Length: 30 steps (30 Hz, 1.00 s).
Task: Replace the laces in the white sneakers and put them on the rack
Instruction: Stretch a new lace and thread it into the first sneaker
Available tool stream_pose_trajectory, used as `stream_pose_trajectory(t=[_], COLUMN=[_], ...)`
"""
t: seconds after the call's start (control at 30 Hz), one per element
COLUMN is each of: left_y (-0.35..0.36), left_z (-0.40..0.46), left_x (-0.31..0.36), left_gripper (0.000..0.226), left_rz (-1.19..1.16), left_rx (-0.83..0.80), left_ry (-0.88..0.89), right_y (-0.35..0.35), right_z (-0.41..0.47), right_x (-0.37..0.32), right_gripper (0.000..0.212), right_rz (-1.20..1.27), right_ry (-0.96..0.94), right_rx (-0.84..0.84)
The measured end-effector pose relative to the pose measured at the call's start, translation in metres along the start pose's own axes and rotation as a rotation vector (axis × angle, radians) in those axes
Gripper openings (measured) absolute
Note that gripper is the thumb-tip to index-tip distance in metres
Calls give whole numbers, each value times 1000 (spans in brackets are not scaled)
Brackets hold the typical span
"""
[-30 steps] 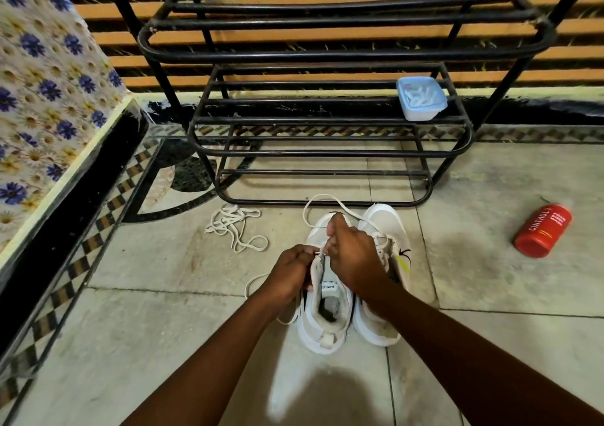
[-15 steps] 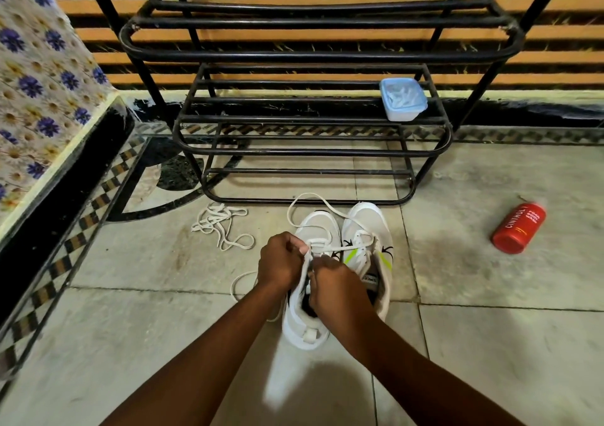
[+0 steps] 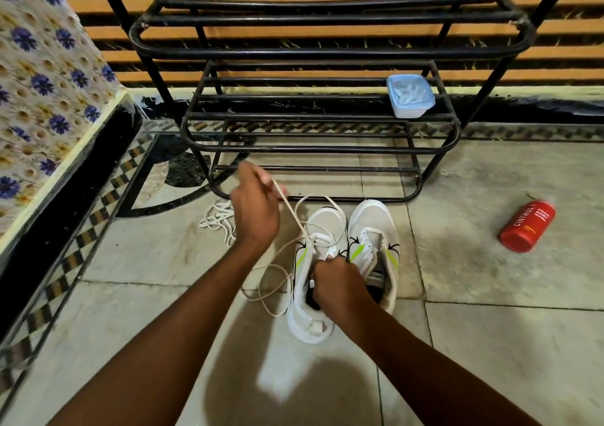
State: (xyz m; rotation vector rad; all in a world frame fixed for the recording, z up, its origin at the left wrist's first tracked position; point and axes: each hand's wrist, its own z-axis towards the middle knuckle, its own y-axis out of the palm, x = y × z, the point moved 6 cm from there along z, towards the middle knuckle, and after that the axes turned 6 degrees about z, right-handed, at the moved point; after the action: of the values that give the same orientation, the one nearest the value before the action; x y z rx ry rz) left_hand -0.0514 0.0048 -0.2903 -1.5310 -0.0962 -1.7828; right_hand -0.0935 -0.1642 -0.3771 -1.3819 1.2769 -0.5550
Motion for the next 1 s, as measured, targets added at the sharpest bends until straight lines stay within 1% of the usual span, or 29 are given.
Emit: stream_pose_trajectory(t=[0.03, 0.07, 0.1, 0.13, 0.17, 0.2, 0.23, 0.27, 0.3, 0.33, 0.37, 0.4, 0.43, 0.5, 0.57, 0.63, 0.67, 0.7, 0.73, 0.77, 0.8, 0.83, 0.87, 0.9, 0.93, 0.97, 1.0], left_y=[-5, -8, -8, -6, 0, 10, 21, 30, 35, 35, 34, 33, 31, 29, 26, 19, 15, 10, 3, -3, -7, -5, 4, 15, 22, 29, 32], left_z=[10, 19, 23, 24, 19, 9, -5, -18, -28, -32, -32, -29, -25, -18, -12, -2, 2, 7, 12, 19, 24, 23, 14, -1, -15, -27, -34], left_x=[0, -1, -5, -6, -7, -9, -14, -23, -34, -41, -44, -43, -45, -45, -38, -31, -29, -28, -26, -25, -23, -24, -28, -39, -49, -56, -52], left_gripper=[27, 23, 20, 17, 16, 13, 10, 10, 15, 16, 13, 9, 6, 13, 22, 31, 30, 29, 29, 28, 25, 20, 13, 9, 16, 22, 22], left_rz=[-129, -204, -209, -153, -26, 161, 404, 635, 793, 852, 818, 760, 716, 608, 304, -124, -362, -534, -595, -520, -338, -86, 175, 437, 683, 857, 915], left_rx=[28, 37, 19, -41, -149, -309, -490, -640, -728, -752, -714, -658, -601, -511, -442, -311, -225, -143, -101, -111, -173, -288, -458, -635, -752, -799, -759], left_ry=[-52, -90, -99, -48, 73, 230, 393, 512, 582, 617, 617, 577, 504, 337, 169, -132, -306, -426, -445, -363, -194, 14, 175, 284, 382, 492, 566], right_y=[0, 0, 0, 0, 0, 0, 0, 0, 1, 1, 1, 1, 0, 0, 2, 2, 2, 2, 1, 1, 1, 1, 0, 0, -1, -1, -1], right_z=[0, 0, 0, 0, -1, -1, -2, -1, -2, -2, -2, -2, -2, -2, -2, -1, -1, -1, -1, -2, -2, -2, -3, -3, -3, -4, -4], right_x=[0, -1, 0, 0, 0, 0, 1, 1, 1, 0, 0, 0, 0, 0, 2, 2, 2, 2, 2, 2, 1, 1, 1, 1, 1, 1, 1], right_gripper=[23, 23, 22, 22, 22, 21, 22, 22, 22, 21, 21, 21, 21, 20, 18, 17, 17, 18, 19, 19, 20, 20, 20, 20, 20, 20, 20], right_rz=[5, 3, -5, -12, -17, -19, -19, -18, -17, -14, -12, -10, -8, -10, -4, 7, 7, 5, 2, -4, -7, -10, -12, -14, -15, -18, -24], right_ry=[-2, -5, -9, -13, -17, -18, -19, -20, -19, -18, -19, -20, -22, -27, -23, -16, -14, -14, -15, -17, -23, -26, -27, -27, -27, -27, -28], right_rx=[2, 5, 8, 15, 20, 22, 23, 22, 18, 17, 17, 18, 23, 26, 19, 19, 20, 18, 17, 15, 16, 17, 21, 24, 26, 26, 22])
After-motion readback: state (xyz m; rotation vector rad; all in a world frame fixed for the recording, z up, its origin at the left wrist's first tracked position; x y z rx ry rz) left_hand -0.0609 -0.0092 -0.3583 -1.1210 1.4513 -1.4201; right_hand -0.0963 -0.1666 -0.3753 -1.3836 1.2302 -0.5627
